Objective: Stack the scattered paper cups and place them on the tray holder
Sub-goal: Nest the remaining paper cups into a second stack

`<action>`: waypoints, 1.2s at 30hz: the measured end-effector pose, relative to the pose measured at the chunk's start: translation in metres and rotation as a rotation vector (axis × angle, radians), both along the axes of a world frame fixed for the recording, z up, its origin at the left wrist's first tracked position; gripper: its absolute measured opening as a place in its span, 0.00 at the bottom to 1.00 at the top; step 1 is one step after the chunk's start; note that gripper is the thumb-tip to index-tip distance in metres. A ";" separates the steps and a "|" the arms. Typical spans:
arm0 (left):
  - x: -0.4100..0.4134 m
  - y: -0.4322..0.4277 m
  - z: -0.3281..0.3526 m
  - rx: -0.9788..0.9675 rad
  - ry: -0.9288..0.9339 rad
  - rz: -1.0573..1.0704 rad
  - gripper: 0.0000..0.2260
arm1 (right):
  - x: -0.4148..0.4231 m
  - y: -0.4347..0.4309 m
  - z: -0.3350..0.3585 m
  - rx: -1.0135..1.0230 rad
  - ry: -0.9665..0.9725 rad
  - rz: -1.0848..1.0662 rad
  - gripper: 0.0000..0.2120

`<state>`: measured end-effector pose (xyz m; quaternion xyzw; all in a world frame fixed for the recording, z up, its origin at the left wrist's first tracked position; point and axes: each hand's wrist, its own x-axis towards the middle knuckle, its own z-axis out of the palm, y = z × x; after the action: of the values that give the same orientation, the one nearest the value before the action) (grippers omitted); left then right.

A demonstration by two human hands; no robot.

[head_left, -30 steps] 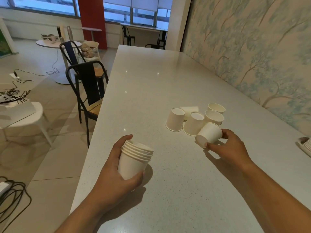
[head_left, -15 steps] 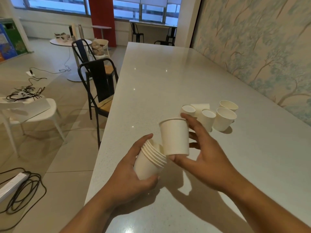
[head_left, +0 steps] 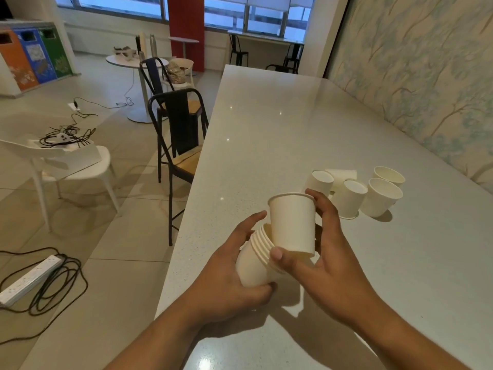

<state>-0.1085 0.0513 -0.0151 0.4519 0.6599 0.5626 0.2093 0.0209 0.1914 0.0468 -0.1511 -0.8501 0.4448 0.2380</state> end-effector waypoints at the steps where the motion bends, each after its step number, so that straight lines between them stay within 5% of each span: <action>1: 0.000 0.000 0.000 0.000 -0.006 0.007 0.46 | -0.002 0.000 0.000 -0.023 0.028 -0.015 0.42; 6: -0.002 0.002 0.002 0.054 -0.038 0.018 0.44 | -0.004 -0.007 -0.007 0.036 -0.017 0.056 0.32; 15: -0.005 0.002 0.003 0.085 -0.046 0.013 0.39 | -0.004 0.006 0.002 0.251 -0.330 0.238 0.40; 18: -0.005 0.001 0.001 0.080 -0.018 0.054 0.39 | -0.023 0.043 0.021 0.176 -0.111 0.056 0.37; 20: -0.004 0.001 0.001 0.072 -0.007 0.066 0.40 | -0.044 0.082 0.031 0.323 -0.084 -0.166 0.31; 23: -0.004 0.001 0.001 0.070 -0.016 0.077 0.40 | -0.073 0.136 0.040 0.581 -0.339 -0.405 0.30; 28: -0.005 0.001 0.000 0.086 -0.037 0.084 0.42 | -0.102 0.165 0.033 0.848 -0.690 -0.448 0.32; 33: -0.004 0.001 0.003 0.086 -0.050 0.088 0.41 | -0.104 0.140 0.023 0.874 -0.559 -0.352 0.29; 36: -0.003 0.001 0.004 0.084 -0.053 0.090 0.41 | -0.098 0.121 0.014 0.692 -0.454 -0.243 0.34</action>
<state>-0.1114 0.0525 -0.0107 0.4153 0.6496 0.6102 0.1821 -0.0769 0.3120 0.0606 -0.2551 -0.9561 0.0576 0.1323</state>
